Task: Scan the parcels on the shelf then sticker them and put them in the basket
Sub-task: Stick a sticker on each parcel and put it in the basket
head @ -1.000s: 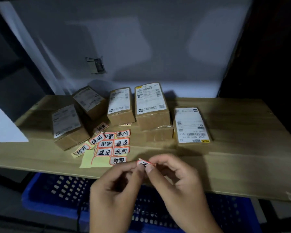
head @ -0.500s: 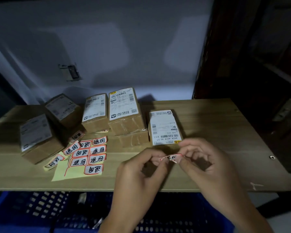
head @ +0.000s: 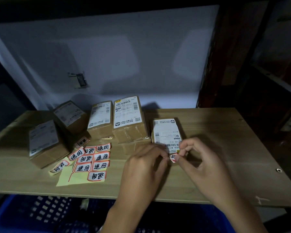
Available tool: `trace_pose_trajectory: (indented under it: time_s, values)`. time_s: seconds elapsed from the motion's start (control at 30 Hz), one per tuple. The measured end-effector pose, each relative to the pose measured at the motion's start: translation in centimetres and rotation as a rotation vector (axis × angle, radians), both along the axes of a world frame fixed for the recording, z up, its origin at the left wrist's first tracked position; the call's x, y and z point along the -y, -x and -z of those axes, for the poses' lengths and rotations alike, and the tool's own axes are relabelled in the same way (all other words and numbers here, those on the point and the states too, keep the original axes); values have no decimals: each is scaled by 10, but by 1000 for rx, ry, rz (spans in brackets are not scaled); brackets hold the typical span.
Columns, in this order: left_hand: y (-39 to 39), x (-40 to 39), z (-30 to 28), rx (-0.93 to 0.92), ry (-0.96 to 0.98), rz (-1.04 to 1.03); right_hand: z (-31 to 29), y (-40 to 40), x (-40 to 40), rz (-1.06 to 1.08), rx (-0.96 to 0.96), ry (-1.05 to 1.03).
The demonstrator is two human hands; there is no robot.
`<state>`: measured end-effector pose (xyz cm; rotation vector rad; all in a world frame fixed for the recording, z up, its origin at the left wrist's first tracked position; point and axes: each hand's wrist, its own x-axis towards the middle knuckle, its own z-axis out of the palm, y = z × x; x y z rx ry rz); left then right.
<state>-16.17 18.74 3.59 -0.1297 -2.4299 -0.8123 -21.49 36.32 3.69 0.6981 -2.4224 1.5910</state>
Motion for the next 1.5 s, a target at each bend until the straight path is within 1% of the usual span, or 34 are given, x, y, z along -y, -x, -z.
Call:
trace_pose_trajectory:
  time_s: [0.07, 0.2, 0.27, 0.37, 0.4, 0.47, 0.57, 0.67, 0.73, 0.83, 0.93, 1.13, 1.23, 1.33, 1.43, 1.5]
  values:
    - [2, 0, 2, -10, 3, -6, 2, 3, 1, 5, -28, -6]
    - [2, 0, 2, 24, -79, -10, 1, 4, 1, 23, -83, -22]
    - [2, 0, 2, 20, -73, -18, 0, 6, -1, 8, -92, -30]
    - [3, 1, 3, -15, -51, -25, 2, 13, -5, -35, -22, -15]
    - [4, 2, 5, -12, -69, -26, 5, 15, -6, -43, 14, 5]
    - [4, 5, 11, 34, -185, -26, 12, 19, -10, -51, 91, 81]
    - [3, 3, 17, 120, -437, 32, 17, 18, -18, -52, 154, 195]
    - [-1, -5, 17, 122, -591, 73, 17, 10, -24, -20, 172, 169]
    - [-4, -10, 19, 104, -653, 86, 16, 2, -26, -1, 239, 155]
    - [-9, -16, 26, 54, -595, 57, 15, -8, -24, -20, 270, 124]
    - [-12, -18, 30, 80, -707, 57, 14, -18, -20, 27, 264, 91]
    - [-47, -21, 28, 54, -743, 35, 6, -60, -18, 129, 216, 41]
    - [-90, -20, 17, 5, -734, 35, -7, -104, -17, 189, 219, 46]
    - [-152, -20, 7, -87, -661, 46, -20, -167, -16, 144, 223, 100]
    - [-208, -16, 8, -146, -587, 4, -22, -222, -11, 154, 208, 64]
    - [-230, -13, 14, -141, -550, -43, -15, -242, -7, 151, 246, 43]
